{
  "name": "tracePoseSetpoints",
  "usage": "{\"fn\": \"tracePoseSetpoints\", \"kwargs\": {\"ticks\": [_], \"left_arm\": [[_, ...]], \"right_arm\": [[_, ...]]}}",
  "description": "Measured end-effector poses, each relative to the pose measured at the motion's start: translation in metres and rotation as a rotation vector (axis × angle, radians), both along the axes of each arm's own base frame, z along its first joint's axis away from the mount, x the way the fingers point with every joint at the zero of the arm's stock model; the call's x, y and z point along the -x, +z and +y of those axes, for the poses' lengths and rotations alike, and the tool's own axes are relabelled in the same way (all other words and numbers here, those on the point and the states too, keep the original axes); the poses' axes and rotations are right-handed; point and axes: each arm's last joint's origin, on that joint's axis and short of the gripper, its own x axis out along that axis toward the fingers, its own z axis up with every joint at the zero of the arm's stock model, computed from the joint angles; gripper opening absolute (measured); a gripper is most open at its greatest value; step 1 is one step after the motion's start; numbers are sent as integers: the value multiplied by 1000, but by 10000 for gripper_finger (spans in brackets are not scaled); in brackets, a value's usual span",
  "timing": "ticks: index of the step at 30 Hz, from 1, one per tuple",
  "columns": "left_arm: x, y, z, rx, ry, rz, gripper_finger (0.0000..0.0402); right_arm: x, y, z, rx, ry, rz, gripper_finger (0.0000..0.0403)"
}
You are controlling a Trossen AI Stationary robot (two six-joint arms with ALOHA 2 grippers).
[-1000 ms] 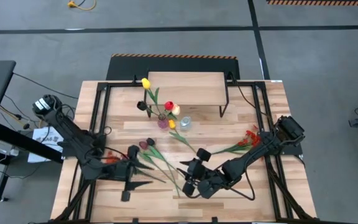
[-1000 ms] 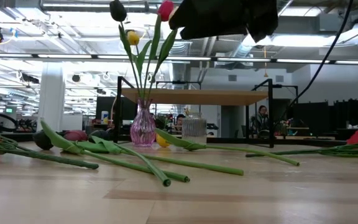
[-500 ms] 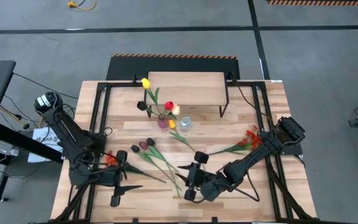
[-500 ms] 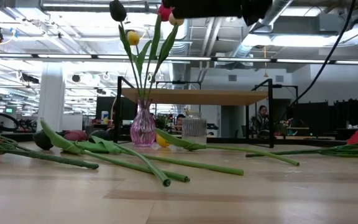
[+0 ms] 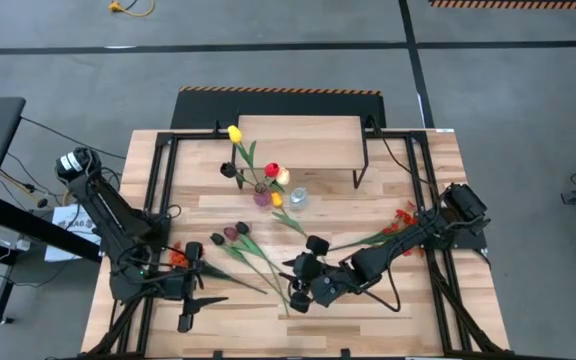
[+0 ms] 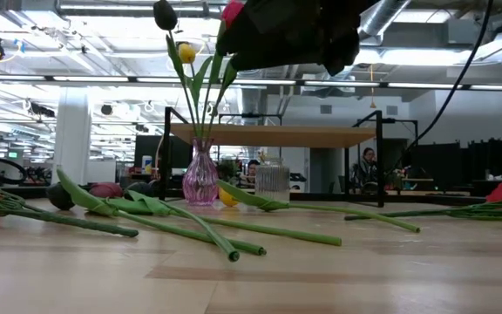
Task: Pick and place flowers into a vace then onto a shelf
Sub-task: Put the bottom orange flowers into the violet vase
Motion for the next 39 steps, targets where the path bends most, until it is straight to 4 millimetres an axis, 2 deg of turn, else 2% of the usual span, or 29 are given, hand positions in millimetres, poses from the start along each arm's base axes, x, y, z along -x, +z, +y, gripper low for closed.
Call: {"fn": "tracePoseSetpoints", "kwargs": {"ticks": [6, 11, 16, 20, 24, 27, 29, 35, 39], "left_arm": [[5, 0, -4, -23, -15, -2, 187], [6, -1, -4, -100, -19, 1, 187], [5, 0, -4, -167, -19, -10, 187], [5, 0, -4, -157, -19, -11, 187], [5, 0, -4, -156, -26, -12, 187], [5, 0, -4, -155, -26, -13, 187], [5, 0, -4, -152, -26, -13, 187], [5, 1, -4, -143, -28, -15, 187], [5, 1, -4, -137, -28, -18, 187]], "right_arm": [[1, -1, 1, 39, 18, 17, 121], [3, 6, 10, 104, -16, -72, 121], [7, 10, 22, 109, 23, -104, 121], [2, -1, 34, 177, 87, -151, 120], [-13, -12, 43, 222, 141, -297, 121], [-21, -27, 43, 230, 142, -345, 120], [-24, -31, 41, 221, 131, -362, 121], [-34, -24, 33, 120, 94, -404, 121], [-46, -20, 24, 71, 209, -404, 120]]}}
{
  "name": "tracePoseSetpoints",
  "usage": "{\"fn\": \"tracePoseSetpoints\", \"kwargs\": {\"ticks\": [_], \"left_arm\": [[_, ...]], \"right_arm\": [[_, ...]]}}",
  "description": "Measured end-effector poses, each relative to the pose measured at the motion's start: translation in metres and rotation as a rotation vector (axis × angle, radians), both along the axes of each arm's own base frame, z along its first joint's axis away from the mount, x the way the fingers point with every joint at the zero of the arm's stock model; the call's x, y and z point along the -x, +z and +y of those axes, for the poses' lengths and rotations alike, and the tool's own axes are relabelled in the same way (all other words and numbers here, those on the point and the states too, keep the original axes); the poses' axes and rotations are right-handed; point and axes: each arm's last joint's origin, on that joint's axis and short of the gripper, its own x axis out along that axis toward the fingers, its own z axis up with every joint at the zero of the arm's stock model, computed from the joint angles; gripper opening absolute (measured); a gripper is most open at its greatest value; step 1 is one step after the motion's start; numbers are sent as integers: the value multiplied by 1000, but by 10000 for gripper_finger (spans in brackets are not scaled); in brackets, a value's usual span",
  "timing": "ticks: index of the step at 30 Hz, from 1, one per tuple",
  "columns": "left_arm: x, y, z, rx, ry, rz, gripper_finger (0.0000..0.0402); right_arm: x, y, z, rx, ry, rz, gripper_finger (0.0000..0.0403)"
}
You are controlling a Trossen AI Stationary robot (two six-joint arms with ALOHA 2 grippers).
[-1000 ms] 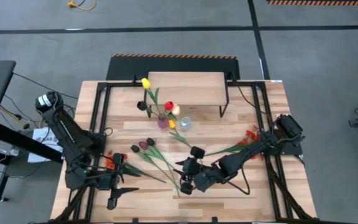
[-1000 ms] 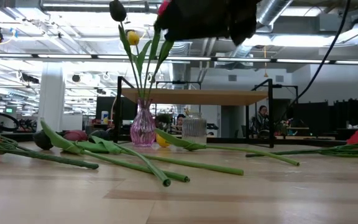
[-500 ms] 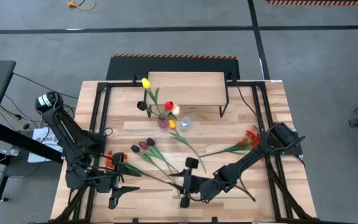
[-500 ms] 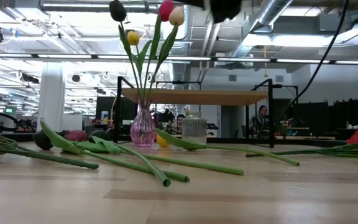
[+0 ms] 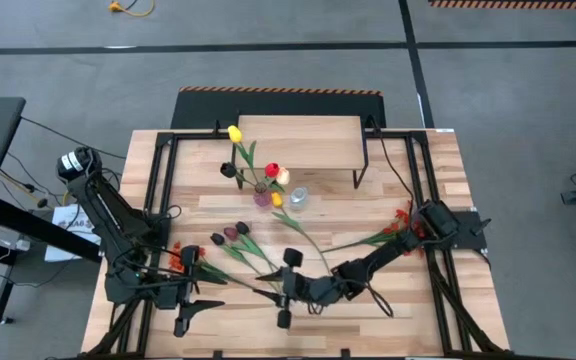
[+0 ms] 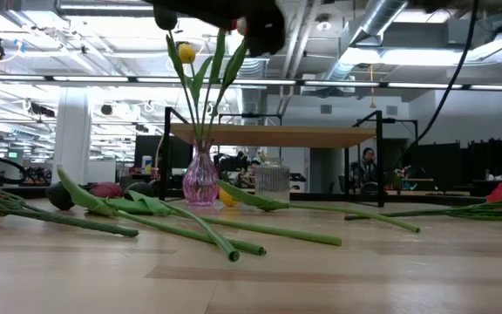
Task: Pick and place flowers into a vace then onto a shelf
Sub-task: Put the bottom orange flowers into the violet vase
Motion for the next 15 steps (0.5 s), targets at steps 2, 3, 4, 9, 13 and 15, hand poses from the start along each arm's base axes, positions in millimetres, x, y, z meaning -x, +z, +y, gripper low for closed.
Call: {"fn": "tracePoseSetpoints", "kwargs": {"ticks": [2, 3, 4, 9, 13, 15], "left_arm": [[0, 1, 0, 5, -2, -3, 187], [0, 1, 0, 7, -11, -4, 187], [0, 1, -1, 7, -21, -4, 187], [0, 1, -1, 11, -24, -7, 187], [0, 1, -1, 11, -23, -7, 187], [0, 1, -1, 10, -24, -7, 187]], "right_arm": [[-5, 1, -5, -6, 68, 13, 121], [-7, 1, -8, -10, 93, 22, 121], [-9, 0, -10, -25, 104, 35, 121], [-14, -7, -23, -80, 124, 109, 120], [-15, -12, -27, -78, 158, 169, 120], [-14, -14, -25, -72, 162, 186, 120]]}}
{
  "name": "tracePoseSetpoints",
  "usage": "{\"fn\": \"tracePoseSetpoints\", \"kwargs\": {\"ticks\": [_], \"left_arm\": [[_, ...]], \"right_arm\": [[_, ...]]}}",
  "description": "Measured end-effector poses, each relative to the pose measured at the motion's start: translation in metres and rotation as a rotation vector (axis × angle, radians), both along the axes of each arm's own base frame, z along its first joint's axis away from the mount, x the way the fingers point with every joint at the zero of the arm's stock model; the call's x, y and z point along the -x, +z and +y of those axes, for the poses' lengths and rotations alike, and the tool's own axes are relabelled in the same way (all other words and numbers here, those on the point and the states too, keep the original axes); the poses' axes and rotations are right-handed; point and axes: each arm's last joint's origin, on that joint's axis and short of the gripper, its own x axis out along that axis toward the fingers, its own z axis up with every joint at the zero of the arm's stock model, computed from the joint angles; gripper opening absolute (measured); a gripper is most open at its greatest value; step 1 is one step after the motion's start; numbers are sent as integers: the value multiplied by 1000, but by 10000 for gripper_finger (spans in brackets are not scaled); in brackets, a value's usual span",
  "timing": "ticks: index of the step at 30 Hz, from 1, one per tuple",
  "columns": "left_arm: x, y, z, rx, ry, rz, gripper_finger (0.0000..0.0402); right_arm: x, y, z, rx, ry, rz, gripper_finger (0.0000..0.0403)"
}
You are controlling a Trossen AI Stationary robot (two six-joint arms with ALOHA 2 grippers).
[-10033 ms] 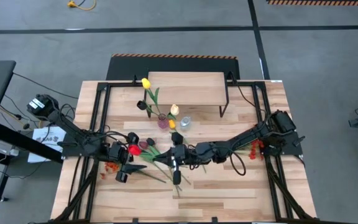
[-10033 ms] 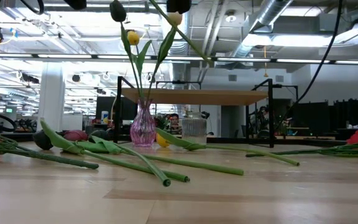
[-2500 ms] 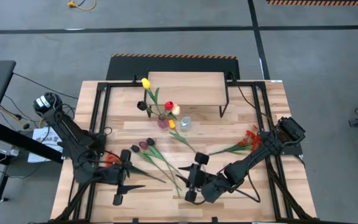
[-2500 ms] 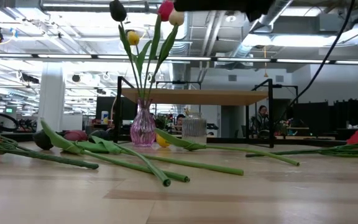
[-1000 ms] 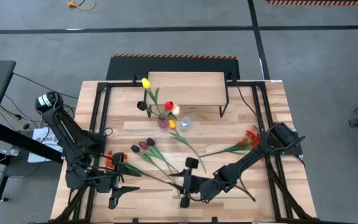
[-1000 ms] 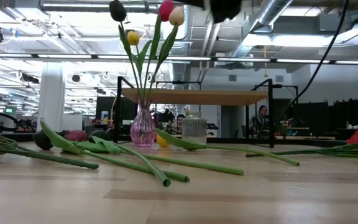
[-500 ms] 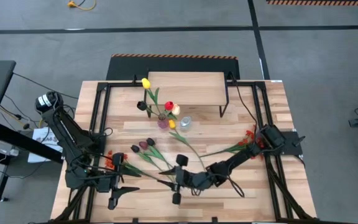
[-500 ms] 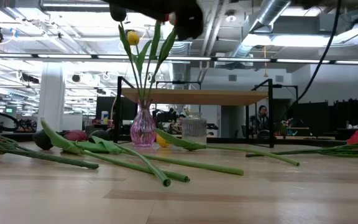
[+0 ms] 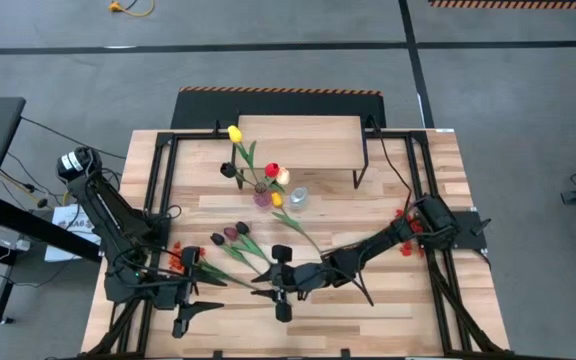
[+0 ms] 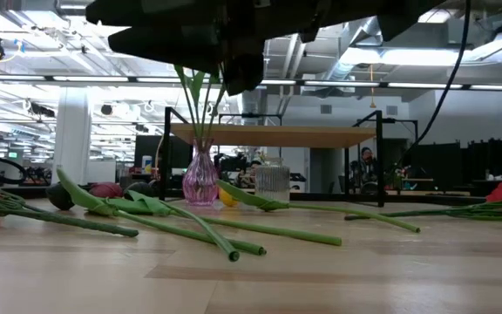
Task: Pick and place flowers into a vace then onto a shelf
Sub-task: Put the bottom orange flowers into the violet vase
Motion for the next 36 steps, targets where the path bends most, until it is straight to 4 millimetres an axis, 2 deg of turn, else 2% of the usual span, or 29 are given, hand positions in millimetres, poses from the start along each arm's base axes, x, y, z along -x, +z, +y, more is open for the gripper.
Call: {"fn": "tracePoseSetpoints", "kwargs": {"ticks": [7, 20, 26, 31, 36], "left_arm": [[0, 0, 0, -1, 0, 0, 187], [0, 1, 0, 9, -3, -7, 187], [0, 2, -1, 14, -39, -17, 187], [0, 3, -1, 15, -43, -18, 187], [0, 3, -2, 17, -58, -17, 187]], "right_arm": [[4, -5, 5, 28, 17, 46, 121], [-5, -7, -18, 0, -21, 75, 120], [-8, -2, -16, 8, -16, 66, 121], [-23, -3, -10, 83, -5, 119, 120], [-48, -8, -2, 156, 12, 160, 121]]}}
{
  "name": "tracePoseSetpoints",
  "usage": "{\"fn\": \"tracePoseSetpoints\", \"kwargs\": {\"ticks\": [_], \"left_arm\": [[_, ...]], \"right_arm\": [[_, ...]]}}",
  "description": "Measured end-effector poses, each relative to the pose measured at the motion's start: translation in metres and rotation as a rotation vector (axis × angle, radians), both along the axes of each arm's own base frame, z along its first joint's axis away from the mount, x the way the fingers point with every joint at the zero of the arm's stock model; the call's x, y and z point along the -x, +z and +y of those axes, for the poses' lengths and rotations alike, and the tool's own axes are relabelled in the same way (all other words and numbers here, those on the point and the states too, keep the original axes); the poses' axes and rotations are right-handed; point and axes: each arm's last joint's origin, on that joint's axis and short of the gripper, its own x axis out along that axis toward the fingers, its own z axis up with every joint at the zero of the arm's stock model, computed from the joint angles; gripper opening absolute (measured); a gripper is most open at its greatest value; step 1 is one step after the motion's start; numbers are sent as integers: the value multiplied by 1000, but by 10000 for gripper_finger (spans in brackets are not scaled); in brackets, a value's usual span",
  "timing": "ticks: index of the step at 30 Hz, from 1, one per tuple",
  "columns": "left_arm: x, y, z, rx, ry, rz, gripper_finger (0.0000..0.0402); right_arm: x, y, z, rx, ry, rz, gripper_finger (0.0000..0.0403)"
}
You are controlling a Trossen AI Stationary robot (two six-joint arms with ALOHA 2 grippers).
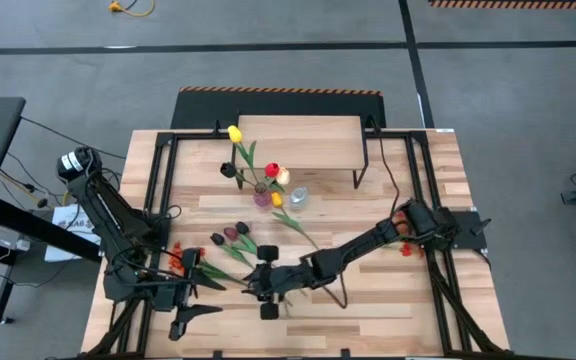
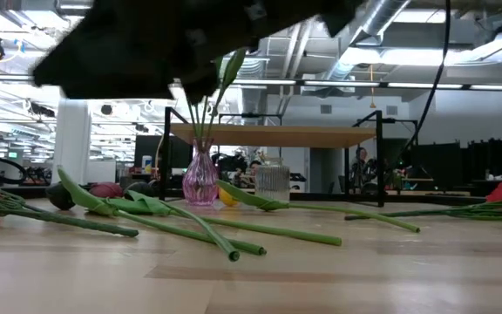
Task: Pick and place flowers into a vace then onto a shelf
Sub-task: Put the bottom orange flowers into the violet vase
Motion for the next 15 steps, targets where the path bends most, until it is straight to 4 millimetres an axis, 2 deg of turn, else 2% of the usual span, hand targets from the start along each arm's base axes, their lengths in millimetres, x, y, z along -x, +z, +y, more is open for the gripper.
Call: {"fn": "tracePoseSetpoints", "kwargs": {"ticks": [8, 15], "left_arm": [[0, 0, -1, 5, -51, 0, 187], [0, 0, -1, 5, -51, -1, 187]], "right_arm": [[-22, -8, 2, 46, 6, 117, 120], [-23, -13, -9, 39, -25, 184, 120]]}}
